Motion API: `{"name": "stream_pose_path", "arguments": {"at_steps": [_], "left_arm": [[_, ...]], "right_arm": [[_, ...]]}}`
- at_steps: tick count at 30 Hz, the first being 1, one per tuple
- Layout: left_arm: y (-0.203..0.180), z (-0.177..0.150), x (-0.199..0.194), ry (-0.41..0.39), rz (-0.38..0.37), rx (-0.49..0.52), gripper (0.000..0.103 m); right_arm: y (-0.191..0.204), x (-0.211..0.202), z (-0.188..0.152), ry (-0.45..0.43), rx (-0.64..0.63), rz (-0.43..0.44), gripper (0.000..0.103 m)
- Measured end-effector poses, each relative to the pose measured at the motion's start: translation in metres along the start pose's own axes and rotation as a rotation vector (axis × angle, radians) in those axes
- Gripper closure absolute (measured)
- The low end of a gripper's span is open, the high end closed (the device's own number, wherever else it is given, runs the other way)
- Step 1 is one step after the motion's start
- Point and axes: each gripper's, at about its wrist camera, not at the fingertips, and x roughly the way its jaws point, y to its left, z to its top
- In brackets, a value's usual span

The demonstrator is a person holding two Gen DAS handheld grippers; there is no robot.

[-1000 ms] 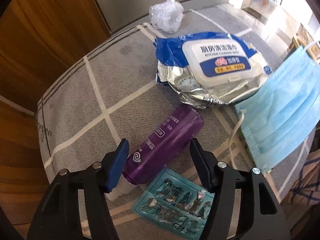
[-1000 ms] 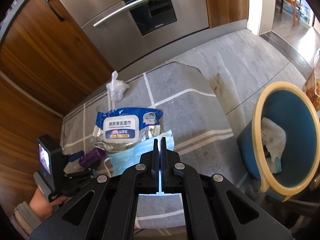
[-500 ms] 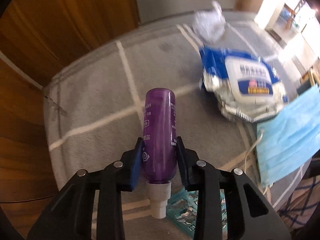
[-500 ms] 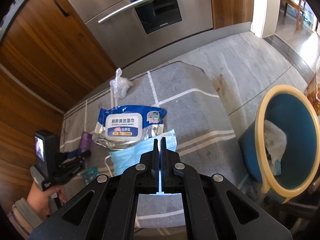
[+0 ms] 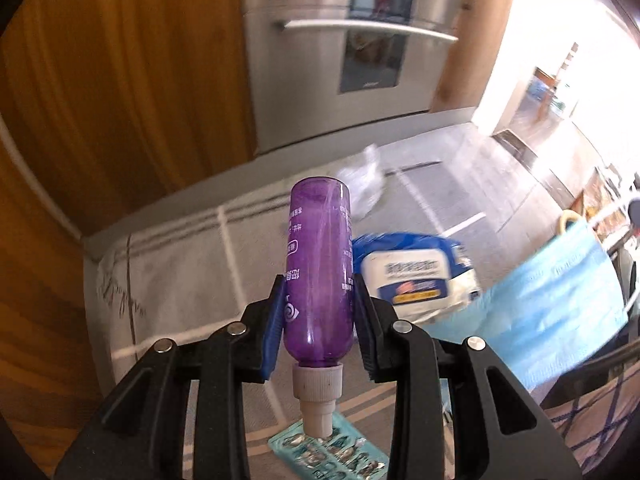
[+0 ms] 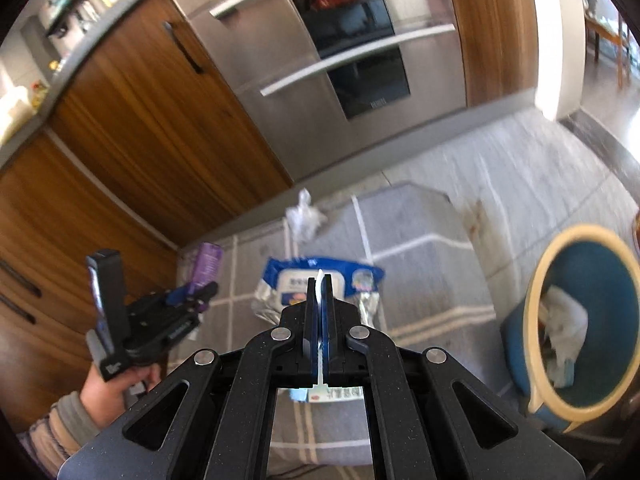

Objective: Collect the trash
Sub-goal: 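Carry the purple bottle and blue mask with both tools over the bin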

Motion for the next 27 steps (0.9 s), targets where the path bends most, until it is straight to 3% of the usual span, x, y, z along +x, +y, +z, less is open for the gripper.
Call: {"name": "stream_pose_path", "arguments": {"at_steps": [13,19,27], "left_arm": [[-0.055,0.017,-0.019,-0.058,-0.111,0.119,0.071],[-0.096,0.024,-0.033,-0.102,-0.159,0.212,0.071],[-0.146,0.021,-0.04,-0.105,-0.235,0.304,0.071]], "right_arm": [[-0.008,-0.061,0.025,-0.148,-0.018,0.059,0.101],[-0.025,-0.089,0.031,-0.206,-0.031,0.001,0.101],[-0.079,-0.13,0.044,-0.309,0.059,-0.1,0.101]]}}
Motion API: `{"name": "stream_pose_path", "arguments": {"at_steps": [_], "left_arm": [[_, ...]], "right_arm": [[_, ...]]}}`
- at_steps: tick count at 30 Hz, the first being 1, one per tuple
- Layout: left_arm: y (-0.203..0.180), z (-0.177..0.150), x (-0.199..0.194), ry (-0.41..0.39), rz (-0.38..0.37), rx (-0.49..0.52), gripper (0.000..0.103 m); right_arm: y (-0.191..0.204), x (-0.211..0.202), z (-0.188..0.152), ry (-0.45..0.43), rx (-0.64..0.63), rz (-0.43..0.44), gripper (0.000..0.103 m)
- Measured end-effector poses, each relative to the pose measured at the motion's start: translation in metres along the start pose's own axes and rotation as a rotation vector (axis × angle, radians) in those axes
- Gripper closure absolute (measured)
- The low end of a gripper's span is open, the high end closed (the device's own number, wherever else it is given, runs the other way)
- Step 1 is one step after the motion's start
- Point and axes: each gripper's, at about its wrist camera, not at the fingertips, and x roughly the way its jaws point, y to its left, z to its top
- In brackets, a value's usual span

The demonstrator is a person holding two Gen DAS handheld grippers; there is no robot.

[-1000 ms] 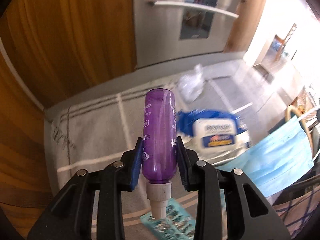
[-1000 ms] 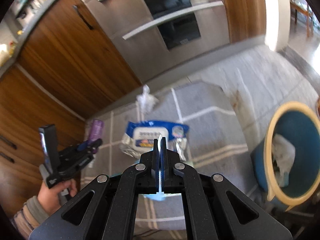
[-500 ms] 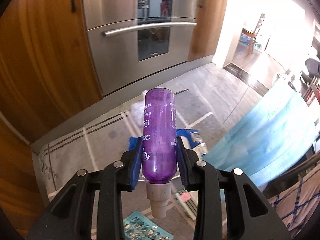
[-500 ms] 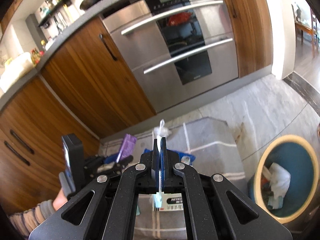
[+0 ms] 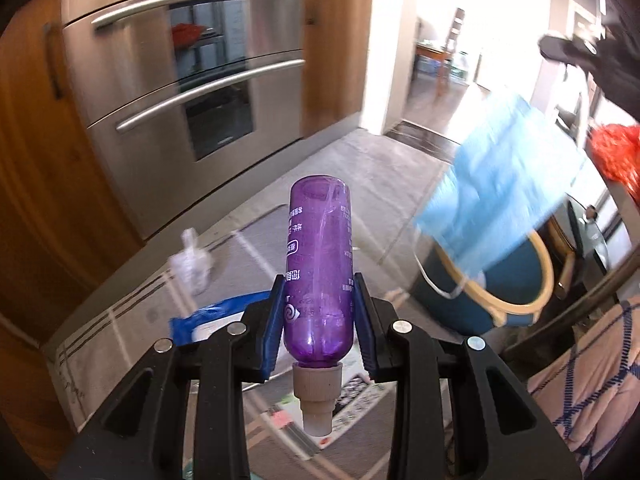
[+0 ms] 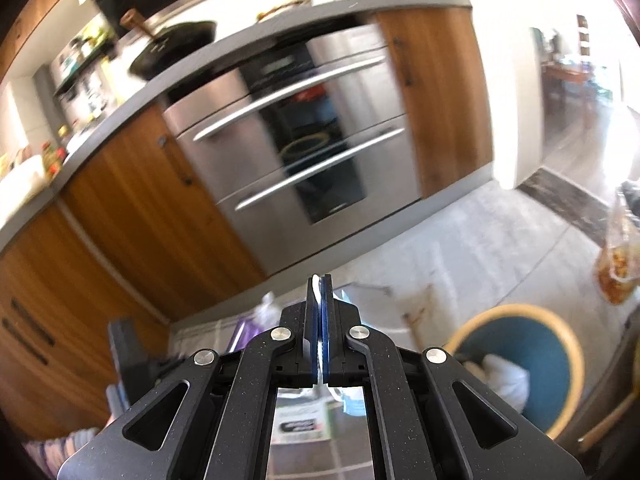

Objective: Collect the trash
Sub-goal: 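Carry the purple bottle and blue mask with both tools over the bin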

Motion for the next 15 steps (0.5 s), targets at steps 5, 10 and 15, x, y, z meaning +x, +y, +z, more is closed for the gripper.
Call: {"name": "stream_pose_path", "arguments": {"at_steps": [5,10,15], "left_arm": [[-0.048,0.009,0.019,0.014,-0.077,0.068,0.071],[-0.102,0.025,0.038,0.021,-0.189,0.116,0.071],[-0.151,0.039,0.069,0.055,-0.284,0.173,0.071]], "right_arm": [[-0.043,-0.017,0.009,-0.054,0.068,-0.103,0.101],[-0.075,-0.024,0.008,-0.074,0.132,-0.149,0.101],[-0.097,-0.011,0.0,-0.034,0.129,-0.216,0.101]]}}
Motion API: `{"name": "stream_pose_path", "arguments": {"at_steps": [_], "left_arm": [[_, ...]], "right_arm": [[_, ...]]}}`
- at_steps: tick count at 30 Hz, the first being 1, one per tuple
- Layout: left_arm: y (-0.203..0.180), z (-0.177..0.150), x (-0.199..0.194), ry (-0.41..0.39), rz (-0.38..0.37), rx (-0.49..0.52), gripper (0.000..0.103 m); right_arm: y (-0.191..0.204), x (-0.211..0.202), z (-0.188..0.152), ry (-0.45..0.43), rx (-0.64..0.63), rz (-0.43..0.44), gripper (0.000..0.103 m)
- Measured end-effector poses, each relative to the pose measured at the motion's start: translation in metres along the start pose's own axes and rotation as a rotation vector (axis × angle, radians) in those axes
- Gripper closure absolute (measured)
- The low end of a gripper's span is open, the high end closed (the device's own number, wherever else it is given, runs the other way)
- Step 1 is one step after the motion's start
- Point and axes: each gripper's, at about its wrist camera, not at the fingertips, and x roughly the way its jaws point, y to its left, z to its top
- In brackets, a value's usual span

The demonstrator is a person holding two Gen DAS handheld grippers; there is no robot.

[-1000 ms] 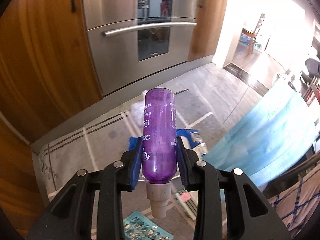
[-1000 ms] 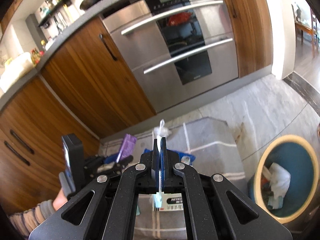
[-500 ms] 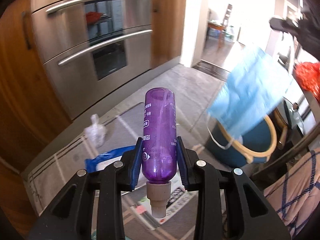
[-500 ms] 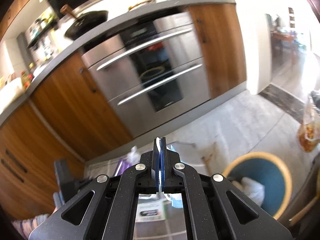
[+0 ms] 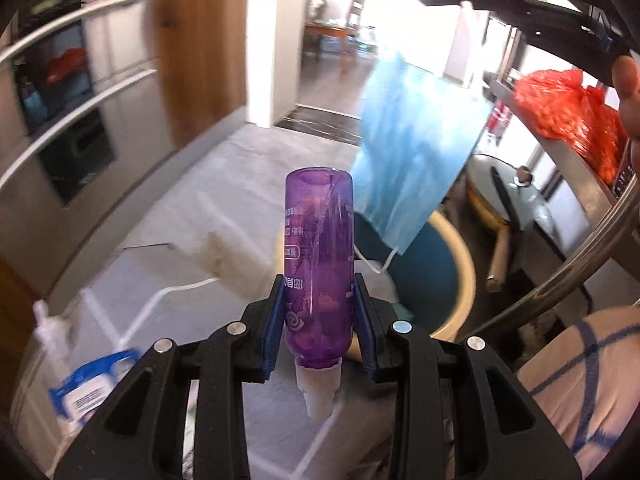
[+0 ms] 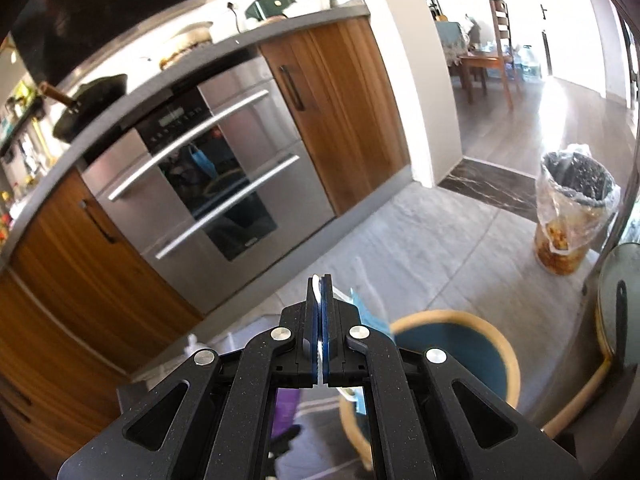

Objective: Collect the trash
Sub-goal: 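Carry the purple bottle and blue mask with both tools over the bin, then open both tools to drop the bottle and mask into the bin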

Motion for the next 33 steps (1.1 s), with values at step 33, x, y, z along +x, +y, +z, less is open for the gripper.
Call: {"name": "stream_pose_path", "arguments": {"at_steps": [33], "left_arm": [[-0.03,0.016,0.057,0.054,0.0,0.029,0.068]], "right_arm": [[-0.069,0.107,-0.041,0.346,0.252,-0.241,0.077]]}}
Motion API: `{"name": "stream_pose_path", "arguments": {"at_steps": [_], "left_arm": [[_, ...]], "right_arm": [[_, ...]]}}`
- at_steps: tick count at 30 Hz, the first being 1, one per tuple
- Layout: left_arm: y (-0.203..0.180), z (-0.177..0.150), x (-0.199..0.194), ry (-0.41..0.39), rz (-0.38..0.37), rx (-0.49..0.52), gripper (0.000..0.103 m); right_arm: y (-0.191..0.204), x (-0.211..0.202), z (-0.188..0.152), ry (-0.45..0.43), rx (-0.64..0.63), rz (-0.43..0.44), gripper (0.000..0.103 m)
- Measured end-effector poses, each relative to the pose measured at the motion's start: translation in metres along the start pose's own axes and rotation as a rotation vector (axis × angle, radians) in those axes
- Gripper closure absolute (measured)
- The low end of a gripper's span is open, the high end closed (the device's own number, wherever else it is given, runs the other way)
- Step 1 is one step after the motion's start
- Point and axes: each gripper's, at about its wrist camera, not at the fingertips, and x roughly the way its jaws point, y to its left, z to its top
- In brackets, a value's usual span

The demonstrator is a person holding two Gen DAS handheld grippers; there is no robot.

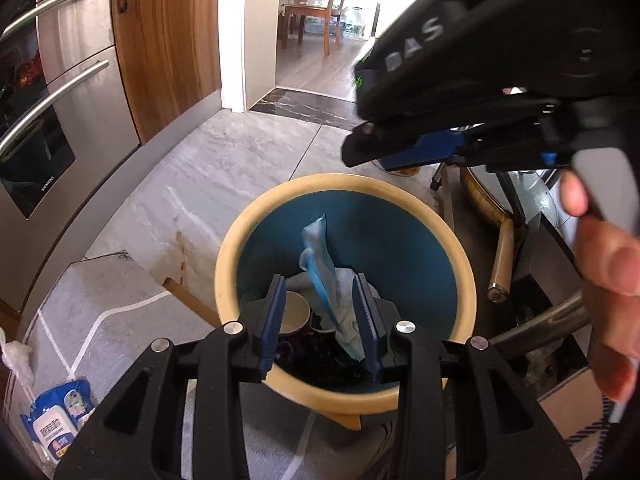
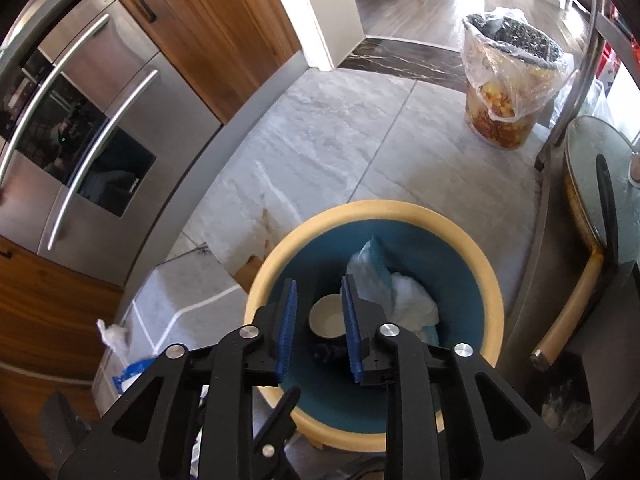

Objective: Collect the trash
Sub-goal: 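Open both tools to drop the bottle and mask into the bin, then move both tools back over the wipes packet and box on the cloth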

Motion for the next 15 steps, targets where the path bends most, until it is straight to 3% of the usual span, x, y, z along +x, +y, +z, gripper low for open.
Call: {"name": "stream_pose_path", "arguments": {"at_steps": [9,15], "left_arm": [[0.03,-0.02,-0.058,-0.024,0.075,-0.028,0.068],[0.066,-0.04,-0.11,-0.032,0.134,-0.094,0.068]], "right_arm": [[0.053,-0.011,-0.011,-0.021,-0.092,0.092,0.068],[0.094,-0.014,-0.026,-0.027,-0.2,0.112,0.053]]}}
